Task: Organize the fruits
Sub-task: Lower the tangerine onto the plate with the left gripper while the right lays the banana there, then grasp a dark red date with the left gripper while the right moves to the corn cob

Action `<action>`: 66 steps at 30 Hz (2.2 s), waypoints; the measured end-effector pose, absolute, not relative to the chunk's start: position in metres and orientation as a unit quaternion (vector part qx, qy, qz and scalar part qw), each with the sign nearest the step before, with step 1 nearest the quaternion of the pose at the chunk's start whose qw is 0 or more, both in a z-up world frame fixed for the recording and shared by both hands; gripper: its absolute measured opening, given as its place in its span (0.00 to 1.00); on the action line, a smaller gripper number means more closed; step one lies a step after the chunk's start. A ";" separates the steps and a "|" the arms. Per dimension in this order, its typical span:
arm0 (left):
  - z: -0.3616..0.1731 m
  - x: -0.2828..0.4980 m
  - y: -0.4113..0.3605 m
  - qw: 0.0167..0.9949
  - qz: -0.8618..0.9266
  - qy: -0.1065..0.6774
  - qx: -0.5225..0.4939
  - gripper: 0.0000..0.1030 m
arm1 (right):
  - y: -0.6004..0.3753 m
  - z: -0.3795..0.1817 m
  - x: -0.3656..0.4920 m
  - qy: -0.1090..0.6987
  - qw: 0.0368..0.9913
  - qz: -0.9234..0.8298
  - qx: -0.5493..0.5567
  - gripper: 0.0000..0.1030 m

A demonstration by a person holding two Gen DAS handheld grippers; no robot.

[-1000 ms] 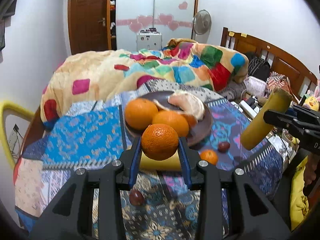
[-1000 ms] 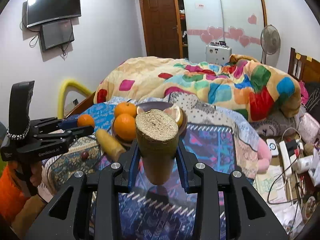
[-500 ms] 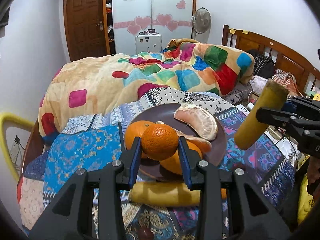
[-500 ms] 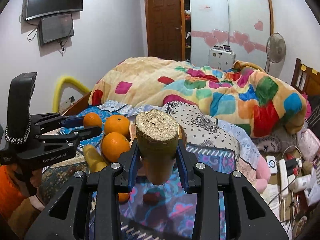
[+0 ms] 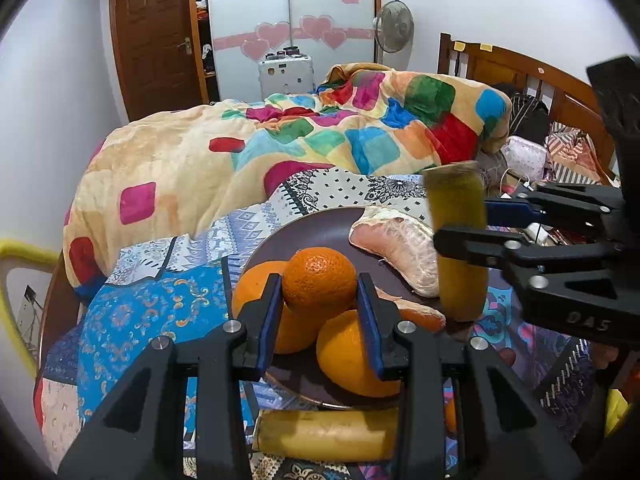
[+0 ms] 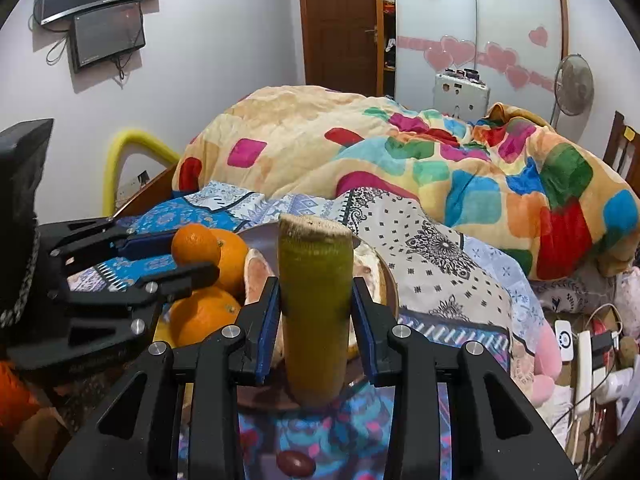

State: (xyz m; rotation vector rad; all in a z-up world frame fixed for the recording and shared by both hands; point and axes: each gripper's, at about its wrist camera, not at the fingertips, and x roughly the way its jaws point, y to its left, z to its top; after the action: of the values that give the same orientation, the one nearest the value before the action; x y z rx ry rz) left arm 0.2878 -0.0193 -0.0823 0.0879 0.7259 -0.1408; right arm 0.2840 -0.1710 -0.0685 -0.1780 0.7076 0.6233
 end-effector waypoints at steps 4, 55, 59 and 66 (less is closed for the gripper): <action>-0.087 0.292 -0.021 0.929 -0.072 0.361 0.046 0.36 | -0.164 -0.075 0.292 0.349 0.882 0.305 -0.083 0.31; -0.143 0.164 0.031 0.908 -0.046 0.417 -0.005 0.49 | -0.166 -0.103 0.186 0.359 0.863 0.347 -0.073 0.44; -0.143 0.164 0.029 0.910 -0.060 0.410 0.002 0.40 | -0.155 -0.109 0.192 0.365 0.858 0.353 -0.078 0.44; -0.143 0.165 0.025 0.912 -0.075 0.402 0.008 0.18 | -0.140 -0.110 0.199 0.361 0.856 0.358 -0.093 0.44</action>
State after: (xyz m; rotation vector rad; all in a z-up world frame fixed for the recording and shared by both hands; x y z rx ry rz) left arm 0.1653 0.0251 -0.1429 0.0157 0.8289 -0.1539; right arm 0.1991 -0.1397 -0.1098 -0.1956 0.7587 0.7529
